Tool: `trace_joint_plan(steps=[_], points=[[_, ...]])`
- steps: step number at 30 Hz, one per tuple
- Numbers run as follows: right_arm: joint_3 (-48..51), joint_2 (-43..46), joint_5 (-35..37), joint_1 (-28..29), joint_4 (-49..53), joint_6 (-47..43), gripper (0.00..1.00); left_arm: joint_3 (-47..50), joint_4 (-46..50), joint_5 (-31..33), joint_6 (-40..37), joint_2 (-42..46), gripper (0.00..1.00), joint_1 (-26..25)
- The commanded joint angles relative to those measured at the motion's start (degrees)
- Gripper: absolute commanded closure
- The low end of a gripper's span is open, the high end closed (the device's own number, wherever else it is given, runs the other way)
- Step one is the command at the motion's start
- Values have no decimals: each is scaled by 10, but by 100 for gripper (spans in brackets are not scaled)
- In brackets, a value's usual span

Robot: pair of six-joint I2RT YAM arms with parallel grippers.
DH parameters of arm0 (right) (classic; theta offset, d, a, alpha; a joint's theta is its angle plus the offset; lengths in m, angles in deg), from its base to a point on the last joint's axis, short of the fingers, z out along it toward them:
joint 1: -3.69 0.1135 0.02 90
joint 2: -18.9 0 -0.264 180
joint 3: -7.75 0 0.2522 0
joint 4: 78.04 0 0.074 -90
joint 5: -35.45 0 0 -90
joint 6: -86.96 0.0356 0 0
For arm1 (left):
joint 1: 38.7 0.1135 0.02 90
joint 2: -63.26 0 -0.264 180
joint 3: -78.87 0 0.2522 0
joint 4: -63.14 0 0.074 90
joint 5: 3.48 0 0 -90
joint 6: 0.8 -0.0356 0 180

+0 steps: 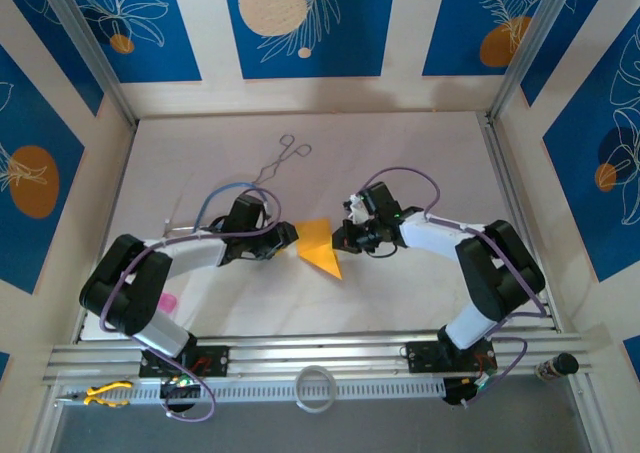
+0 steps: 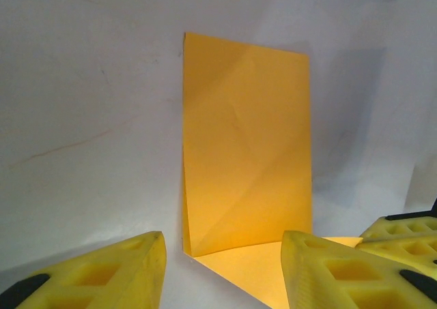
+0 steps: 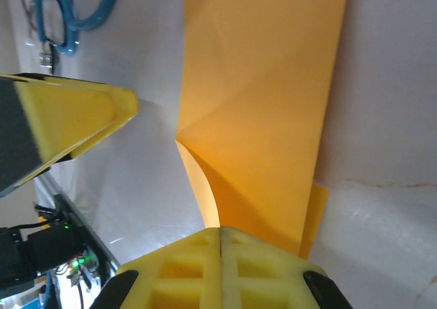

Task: Fold a paper plane with a square sheet of paper (pick it up from the middle)
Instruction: Fourth fold the wing at the center of the table.

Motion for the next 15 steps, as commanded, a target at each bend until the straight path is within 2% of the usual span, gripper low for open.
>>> trace_joint_plan(steps=[1,10,15], points=[[19,20,-46,-11,-34,17,98,-6,-31,-45,0,-21,51,11],[47,39,-66,-25,-65,32,98,-11,-91,-81,39,-66,52,13],[56,44,-70,-29,-72,34,98,-20,-109,-93,49,-81,57,13]])
